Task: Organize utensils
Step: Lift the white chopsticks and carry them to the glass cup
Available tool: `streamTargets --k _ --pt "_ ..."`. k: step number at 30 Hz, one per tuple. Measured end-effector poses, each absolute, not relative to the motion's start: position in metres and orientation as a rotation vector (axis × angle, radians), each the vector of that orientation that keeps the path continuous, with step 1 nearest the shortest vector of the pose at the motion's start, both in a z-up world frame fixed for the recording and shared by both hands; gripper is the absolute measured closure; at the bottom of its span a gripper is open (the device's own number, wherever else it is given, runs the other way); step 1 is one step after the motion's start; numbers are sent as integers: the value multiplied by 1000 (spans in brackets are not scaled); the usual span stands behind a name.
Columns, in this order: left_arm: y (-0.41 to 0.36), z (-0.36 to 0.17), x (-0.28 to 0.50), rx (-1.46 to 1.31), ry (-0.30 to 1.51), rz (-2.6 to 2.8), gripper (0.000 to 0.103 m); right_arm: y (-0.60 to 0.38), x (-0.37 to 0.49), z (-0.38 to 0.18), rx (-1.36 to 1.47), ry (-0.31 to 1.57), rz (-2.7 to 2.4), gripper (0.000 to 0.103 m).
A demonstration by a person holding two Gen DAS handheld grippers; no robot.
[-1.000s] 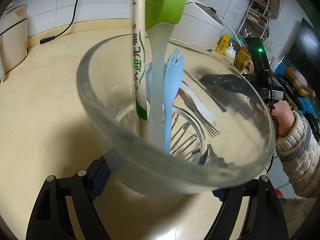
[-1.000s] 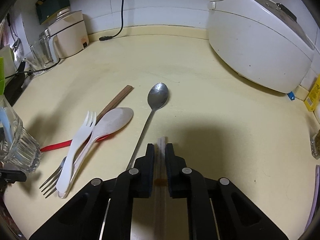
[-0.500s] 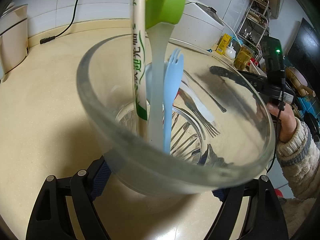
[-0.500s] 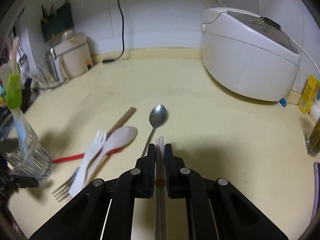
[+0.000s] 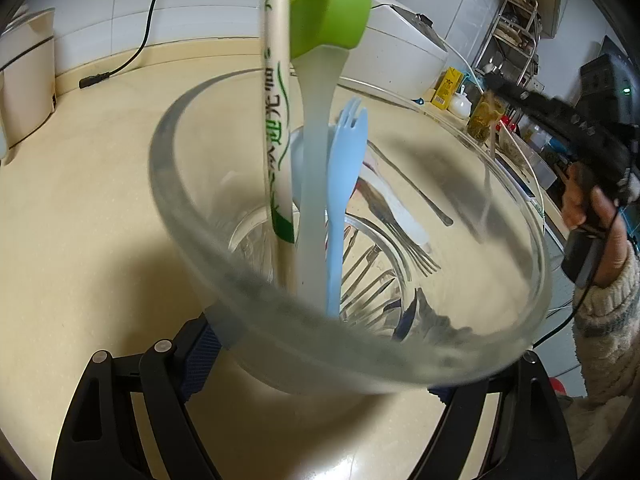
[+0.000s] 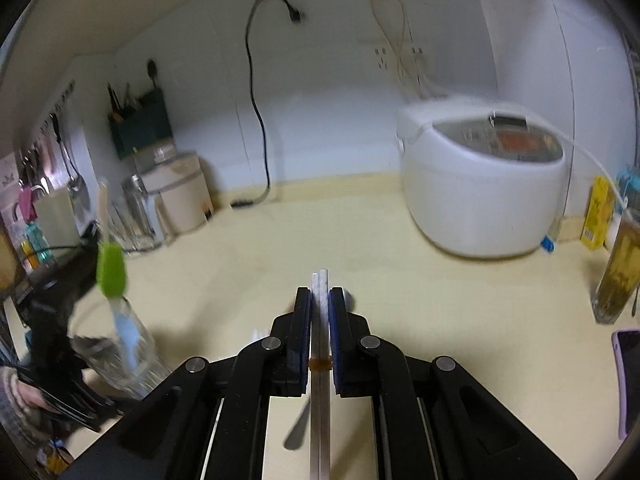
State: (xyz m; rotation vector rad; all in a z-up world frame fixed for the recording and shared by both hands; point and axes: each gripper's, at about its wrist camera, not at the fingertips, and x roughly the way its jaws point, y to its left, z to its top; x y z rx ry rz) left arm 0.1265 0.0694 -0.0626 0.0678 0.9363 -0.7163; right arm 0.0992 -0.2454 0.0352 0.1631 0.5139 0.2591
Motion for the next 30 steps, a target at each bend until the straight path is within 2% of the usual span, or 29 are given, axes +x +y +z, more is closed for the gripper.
streamTargets --k 15,30 --pt "67 -62 127 66 937 -717 17 -234 83 68 143 436 279 94" --pt "63 -61 124 85 935 -707 17 -238 80 64 156 460 276 94"
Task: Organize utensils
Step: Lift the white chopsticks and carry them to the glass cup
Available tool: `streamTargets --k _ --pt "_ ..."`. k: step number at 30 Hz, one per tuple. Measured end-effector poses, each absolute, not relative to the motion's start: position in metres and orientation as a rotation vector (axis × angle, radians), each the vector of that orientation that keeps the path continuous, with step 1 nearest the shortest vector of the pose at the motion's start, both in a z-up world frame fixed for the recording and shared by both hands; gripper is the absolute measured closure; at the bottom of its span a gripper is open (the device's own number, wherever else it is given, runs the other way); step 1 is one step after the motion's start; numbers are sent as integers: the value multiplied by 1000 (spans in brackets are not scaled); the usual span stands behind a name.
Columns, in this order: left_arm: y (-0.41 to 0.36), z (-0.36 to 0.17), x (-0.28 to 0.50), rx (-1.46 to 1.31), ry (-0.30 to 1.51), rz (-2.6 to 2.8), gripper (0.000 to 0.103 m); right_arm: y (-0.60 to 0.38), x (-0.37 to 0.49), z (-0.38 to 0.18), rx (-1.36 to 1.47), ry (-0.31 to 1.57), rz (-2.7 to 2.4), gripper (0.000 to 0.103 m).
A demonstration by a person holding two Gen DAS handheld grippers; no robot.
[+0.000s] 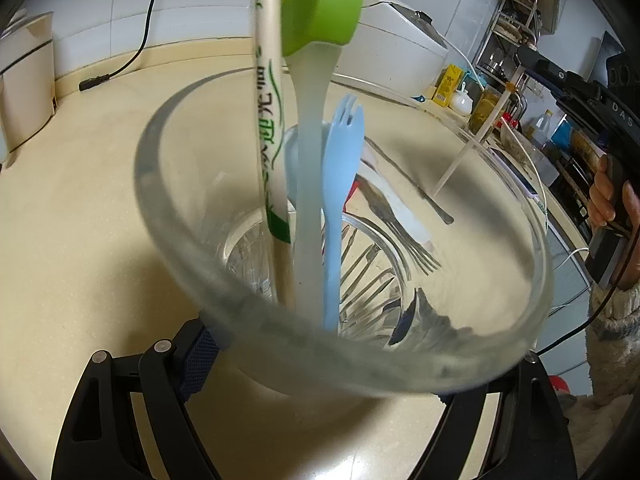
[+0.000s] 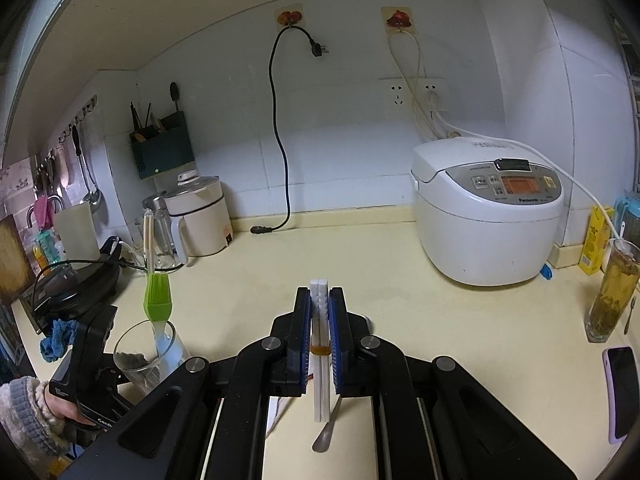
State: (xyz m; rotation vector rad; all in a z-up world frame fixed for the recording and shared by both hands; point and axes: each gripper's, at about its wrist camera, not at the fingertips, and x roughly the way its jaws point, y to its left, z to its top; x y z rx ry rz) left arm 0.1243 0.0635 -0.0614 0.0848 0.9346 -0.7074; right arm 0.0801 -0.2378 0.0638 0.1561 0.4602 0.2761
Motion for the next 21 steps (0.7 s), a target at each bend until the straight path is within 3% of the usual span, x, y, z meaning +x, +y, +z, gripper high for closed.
streamTargets --k 21 --pt "63 -61 123 84 935 -706 17 -239 78 65 150 461 278 94"
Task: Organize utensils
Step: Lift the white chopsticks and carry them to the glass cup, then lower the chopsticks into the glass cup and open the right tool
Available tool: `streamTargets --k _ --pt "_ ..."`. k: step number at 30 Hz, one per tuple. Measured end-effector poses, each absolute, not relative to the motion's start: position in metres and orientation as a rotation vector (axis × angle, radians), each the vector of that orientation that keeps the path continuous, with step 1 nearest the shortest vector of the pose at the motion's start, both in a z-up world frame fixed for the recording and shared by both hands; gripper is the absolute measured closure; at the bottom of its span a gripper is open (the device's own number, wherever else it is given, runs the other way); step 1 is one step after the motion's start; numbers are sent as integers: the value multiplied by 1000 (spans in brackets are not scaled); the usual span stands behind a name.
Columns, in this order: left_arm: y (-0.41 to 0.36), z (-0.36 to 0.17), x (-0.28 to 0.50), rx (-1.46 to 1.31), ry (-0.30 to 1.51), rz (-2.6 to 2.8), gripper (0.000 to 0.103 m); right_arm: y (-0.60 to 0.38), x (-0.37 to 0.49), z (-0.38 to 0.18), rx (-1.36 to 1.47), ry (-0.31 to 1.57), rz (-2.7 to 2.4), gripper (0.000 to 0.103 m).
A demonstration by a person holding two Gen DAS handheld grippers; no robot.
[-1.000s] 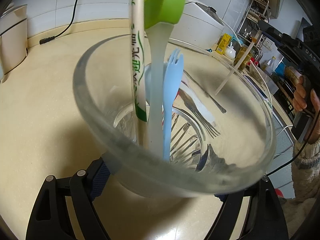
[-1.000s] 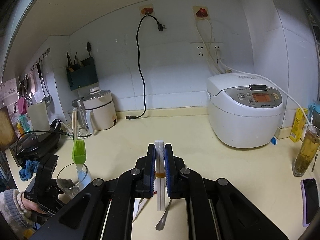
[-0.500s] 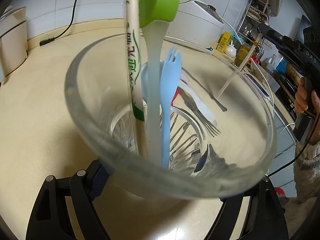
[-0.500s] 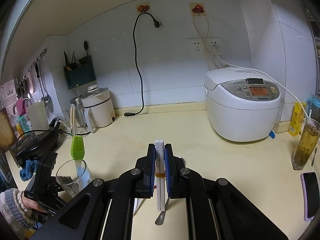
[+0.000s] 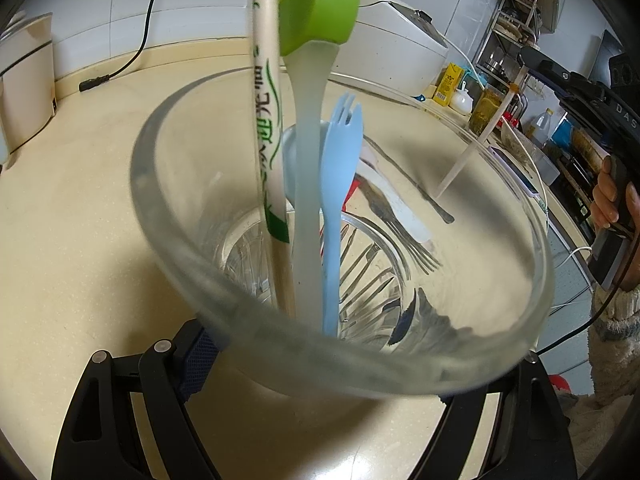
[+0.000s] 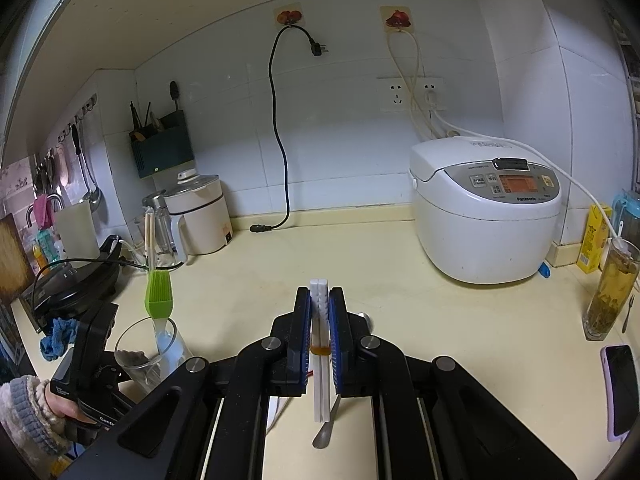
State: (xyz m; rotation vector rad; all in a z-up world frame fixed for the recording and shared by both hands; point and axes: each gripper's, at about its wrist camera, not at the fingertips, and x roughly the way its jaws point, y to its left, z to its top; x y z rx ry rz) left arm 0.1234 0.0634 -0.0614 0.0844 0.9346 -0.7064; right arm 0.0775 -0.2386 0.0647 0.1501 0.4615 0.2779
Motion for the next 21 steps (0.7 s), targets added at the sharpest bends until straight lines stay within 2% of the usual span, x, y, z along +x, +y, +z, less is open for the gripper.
streamTargets --k 8,21 --pt "64 -61 123 88 934 -705 17 -234 75 76 136 440 299 94" --pt "64 -61 123 83 935 -706 17 -204 69 138 133 319 439 94"
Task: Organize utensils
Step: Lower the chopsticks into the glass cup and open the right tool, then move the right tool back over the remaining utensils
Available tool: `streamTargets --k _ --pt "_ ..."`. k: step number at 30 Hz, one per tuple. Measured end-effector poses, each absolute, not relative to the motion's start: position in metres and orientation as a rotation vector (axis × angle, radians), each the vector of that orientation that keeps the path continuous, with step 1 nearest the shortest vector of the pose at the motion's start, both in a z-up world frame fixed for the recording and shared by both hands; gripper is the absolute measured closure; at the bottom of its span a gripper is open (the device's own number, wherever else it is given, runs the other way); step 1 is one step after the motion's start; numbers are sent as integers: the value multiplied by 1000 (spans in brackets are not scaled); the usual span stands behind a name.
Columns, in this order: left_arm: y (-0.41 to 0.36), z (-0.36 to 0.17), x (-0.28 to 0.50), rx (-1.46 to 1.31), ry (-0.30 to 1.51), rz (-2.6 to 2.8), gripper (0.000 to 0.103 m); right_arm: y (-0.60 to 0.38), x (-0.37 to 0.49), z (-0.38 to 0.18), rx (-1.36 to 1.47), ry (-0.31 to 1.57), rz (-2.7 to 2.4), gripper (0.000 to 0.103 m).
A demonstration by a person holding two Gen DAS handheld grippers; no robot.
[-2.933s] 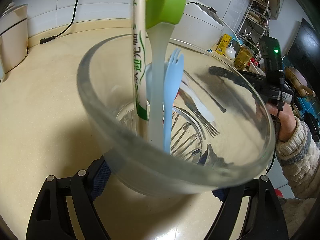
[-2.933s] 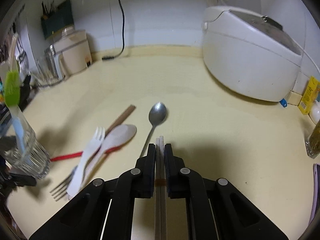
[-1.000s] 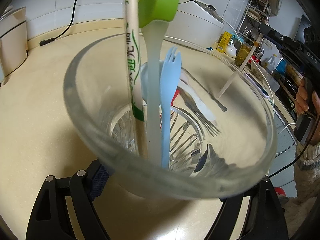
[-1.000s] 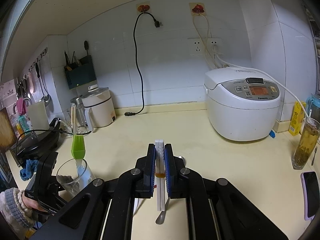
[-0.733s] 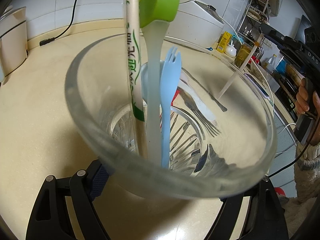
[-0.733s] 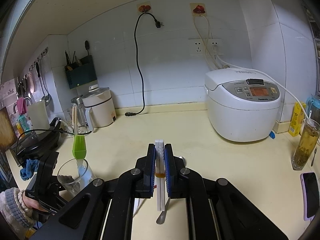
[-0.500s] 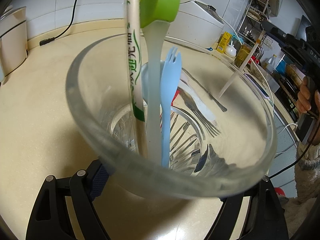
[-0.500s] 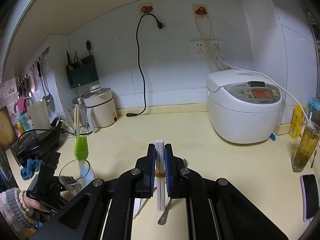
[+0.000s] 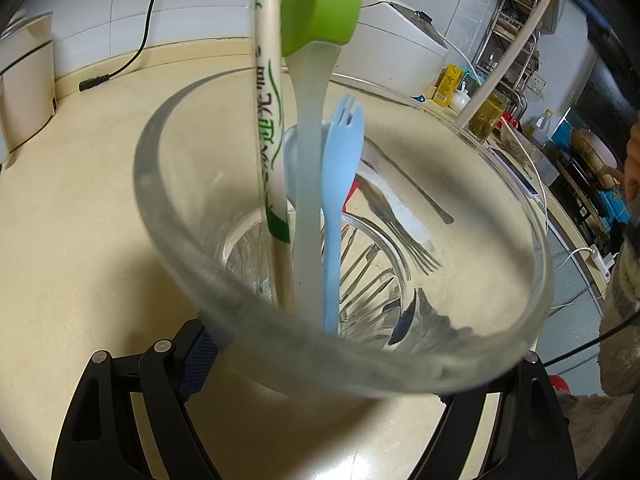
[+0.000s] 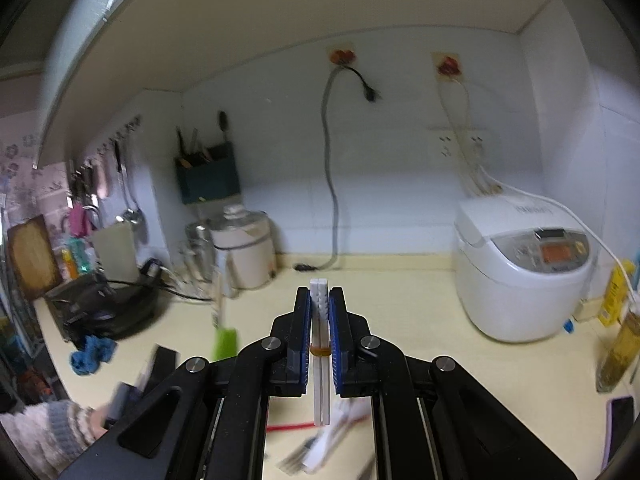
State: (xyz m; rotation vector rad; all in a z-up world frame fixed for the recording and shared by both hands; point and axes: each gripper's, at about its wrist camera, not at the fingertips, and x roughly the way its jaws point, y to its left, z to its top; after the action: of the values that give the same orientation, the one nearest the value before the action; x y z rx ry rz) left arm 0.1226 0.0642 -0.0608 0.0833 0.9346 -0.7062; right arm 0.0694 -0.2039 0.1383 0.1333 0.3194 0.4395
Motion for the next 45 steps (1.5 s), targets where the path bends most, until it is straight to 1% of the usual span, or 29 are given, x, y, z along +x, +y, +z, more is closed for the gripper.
streamTargets --k 6,10,21,26,34,36,38,40,45 --pt "65 -60 123 78 935 -708 17 -181 68 162 138 269 526 94" --pt "66 -61 123 71 936 -712 17 -162 73 163 143 277 585 94" --pt "66 -62 123 67 936 -713 17 -128 88 131 150 374 675 94" --pt "66 -62 123 56 937 -718 17 -117 86 128 112 394 691 94" --pt "66 -62 125 64 937 -715 17 -83 92 107 24 532 746 94" --pt "66 -62 124 66 936 -715 17 -77 95 101 17 567 754 91" --pt "66 -62 124 65 936 -715 17 -75 95 97 15 578 751 79" --pt "66 -62 124 62 937 -717 17 -76 94 97 27 572 748 75" --pt "66 -62 124 60 937 -718 17 -102 94 98 95 535 690 74"
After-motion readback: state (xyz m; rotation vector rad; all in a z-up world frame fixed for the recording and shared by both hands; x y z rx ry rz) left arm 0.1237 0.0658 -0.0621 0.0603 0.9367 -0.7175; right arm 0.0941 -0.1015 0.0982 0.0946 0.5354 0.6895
